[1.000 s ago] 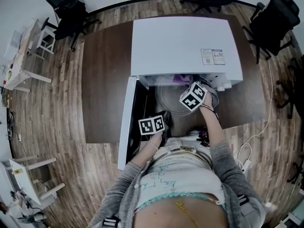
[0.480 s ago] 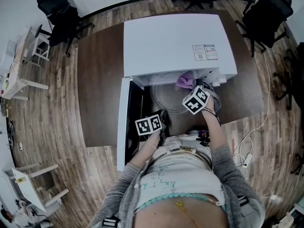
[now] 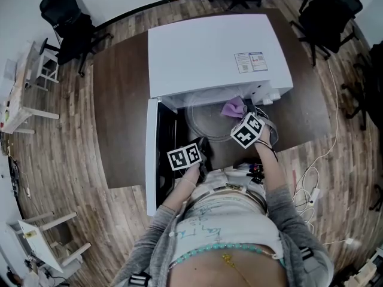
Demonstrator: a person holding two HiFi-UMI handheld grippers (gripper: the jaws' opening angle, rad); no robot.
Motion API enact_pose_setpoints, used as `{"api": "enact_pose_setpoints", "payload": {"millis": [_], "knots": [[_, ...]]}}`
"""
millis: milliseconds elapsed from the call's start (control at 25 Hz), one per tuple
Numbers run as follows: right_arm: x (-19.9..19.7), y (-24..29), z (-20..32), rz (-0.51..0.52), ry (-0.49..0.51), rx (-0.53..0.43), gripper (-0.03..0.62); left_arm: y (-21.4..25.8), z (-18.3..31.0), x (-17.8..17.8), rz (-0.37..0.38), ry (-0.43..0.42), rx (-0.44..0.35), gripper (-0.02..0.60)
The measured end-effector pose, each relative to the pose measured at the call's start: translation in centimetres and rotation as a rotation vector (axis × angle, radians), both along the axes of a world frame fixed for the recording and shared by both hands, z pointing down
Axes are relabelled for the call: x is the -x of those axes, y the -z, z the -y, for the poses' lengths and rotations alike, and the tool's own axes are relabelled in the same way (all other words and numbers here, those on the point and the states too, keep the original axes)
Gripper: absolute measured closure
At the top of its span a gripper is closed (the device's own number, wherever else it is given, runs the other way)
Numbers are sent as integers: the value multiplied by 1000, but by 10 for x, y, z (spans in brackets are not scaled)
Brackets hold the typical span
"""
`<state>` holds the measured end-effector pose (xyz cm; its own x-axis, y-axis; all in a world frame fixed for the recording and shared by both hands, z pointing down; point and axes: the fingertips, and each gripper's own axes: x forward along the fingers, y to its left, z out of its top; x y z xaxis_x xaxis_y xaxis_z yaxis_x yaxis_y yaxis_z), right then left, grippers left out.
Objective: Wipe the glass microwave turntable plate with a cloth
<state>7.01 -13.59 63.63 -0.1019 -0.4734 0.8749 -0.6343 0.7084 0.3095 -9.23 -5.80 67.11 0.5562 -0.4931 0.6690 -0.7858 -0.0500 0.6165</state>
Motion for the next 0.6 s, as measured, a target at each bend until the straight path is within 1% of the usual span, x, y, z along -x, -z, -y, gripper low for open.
{"api": "enact_pose_setpoints", "payload": {"millis": [160,440,520,600], "knots": [[0,-6,-13,4,15,33,482,0,1,-1,2,0,-2,509],[12,-12,-33,-8,73,76,482,0,0,0,6,-1,-4,509],[19,-14,-40,-5,106,95,482,0,0,-1,6,0,-4,509],[29,-17,-48,-3,163,116,482,0,0,-1,5,5,-4,509]]}}
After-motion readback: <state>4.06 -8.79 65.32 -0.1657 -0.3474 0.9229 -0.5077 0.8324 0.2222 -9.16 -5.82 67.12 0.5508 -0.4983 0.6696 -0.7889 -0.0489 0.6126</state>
